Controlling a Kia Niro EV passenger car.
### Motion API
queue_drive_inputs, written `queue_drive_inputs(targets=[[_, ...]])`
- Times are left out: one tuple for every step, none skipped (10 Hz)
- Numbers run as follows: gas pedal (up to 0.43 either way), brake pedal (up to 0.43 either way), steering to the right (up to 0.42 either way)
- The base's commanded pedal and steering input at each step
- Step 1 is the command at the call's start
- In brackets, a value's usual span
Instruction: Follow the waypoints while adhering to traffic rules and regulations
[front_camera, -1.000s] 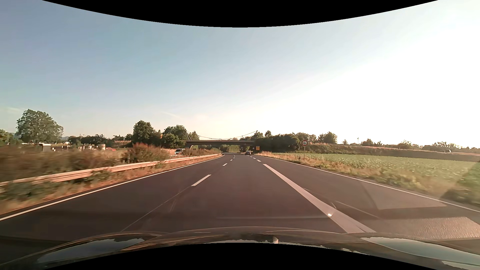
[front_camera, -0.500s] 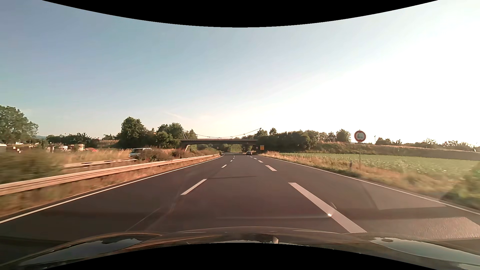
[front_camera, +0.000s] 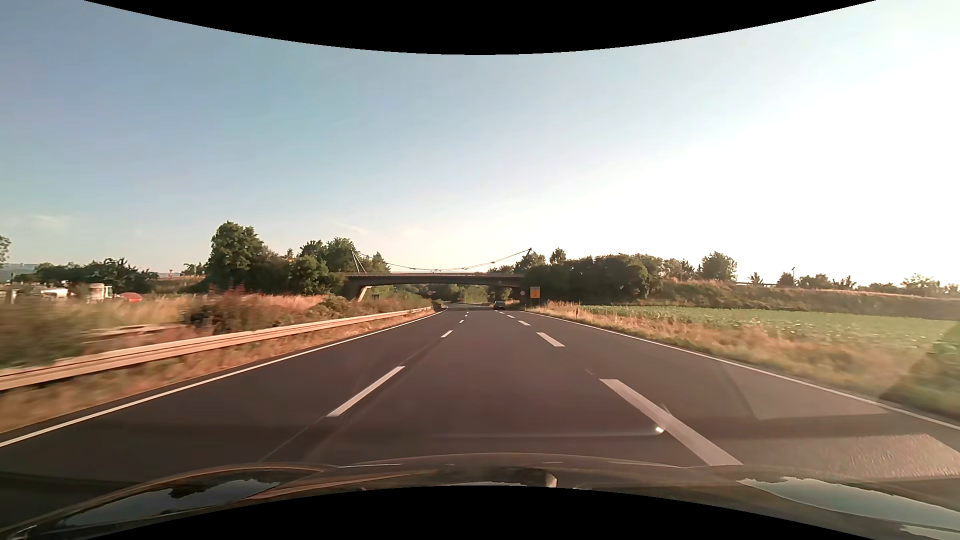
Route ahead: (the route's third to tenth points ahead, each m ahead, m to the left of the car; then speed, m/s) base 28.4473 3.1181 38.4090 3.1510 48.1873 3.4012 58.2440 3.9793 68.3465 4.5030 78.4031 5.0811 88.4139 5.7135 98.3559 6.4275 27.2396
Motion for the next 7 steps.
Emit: queue_drive_inputs(targets=[[0.169, 0.000, -0.005], [0.169, 0.000, -0.005], [0.169, 0.000, -0.005], [0.169, 0.000, -0.005], [0.169, 0.000, -0.005], [0.169, 0.000, -0.005], [0.169, 0.000, -0.005]])
